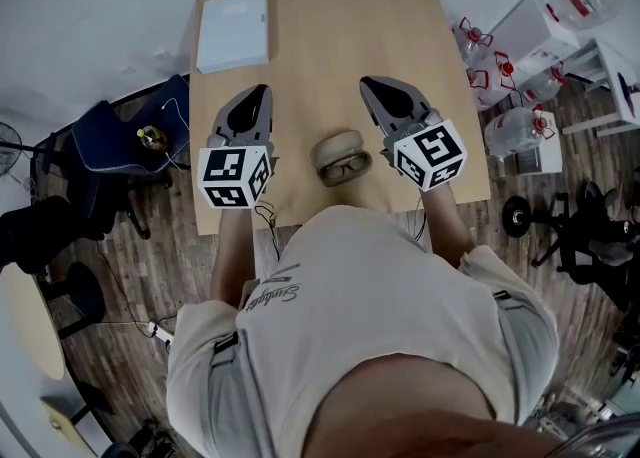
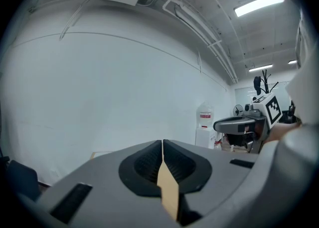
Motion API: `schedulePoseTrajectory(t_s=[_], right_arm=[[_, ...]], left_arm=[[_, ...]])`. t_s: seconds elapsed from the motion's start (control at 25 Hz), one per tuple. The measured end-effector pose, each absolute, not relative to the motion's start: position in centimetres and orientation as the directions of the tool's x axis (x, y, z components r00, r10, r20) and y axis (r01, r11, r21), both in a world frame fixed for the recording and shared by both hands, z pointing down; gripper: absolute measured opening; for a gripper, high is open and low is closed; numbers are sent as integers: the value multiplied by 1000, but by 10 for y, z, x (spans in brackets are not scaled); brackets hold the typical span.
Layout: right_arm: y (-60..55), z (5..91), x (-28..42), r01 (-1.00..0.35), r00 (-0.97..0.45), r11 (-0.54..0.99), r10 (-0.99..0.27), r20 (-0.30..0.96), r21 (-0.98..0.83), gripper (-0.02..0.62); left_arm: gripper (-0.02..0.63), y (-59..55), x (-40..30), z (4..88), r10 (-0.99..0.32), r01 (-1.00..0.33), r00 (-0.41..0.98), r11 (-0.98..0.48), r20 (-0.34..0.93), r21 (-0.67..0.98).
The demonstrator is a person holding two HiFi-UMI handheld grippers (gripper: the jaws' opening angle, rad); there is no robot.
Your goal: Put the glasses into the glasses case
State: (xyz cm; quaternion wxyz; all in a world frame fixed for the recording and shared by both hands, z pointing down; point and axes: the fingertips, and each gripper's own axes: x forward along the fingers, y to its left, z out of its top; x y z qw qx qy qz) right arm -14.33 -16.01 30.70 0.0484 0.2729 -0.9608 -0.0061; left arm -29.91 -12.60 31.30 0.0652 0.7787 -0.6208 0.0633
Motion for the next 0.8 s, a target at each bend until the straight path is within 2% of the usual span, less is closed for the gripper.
schedulePoseTrajectory(t_s=[0.8], right_arm=[[-156, 325, -148, -507, -855, 862, -505, 117, 13, -5]], left_arm=[[20, -128, -296, 320, -949, -968, 250, -250, 190, 25]])
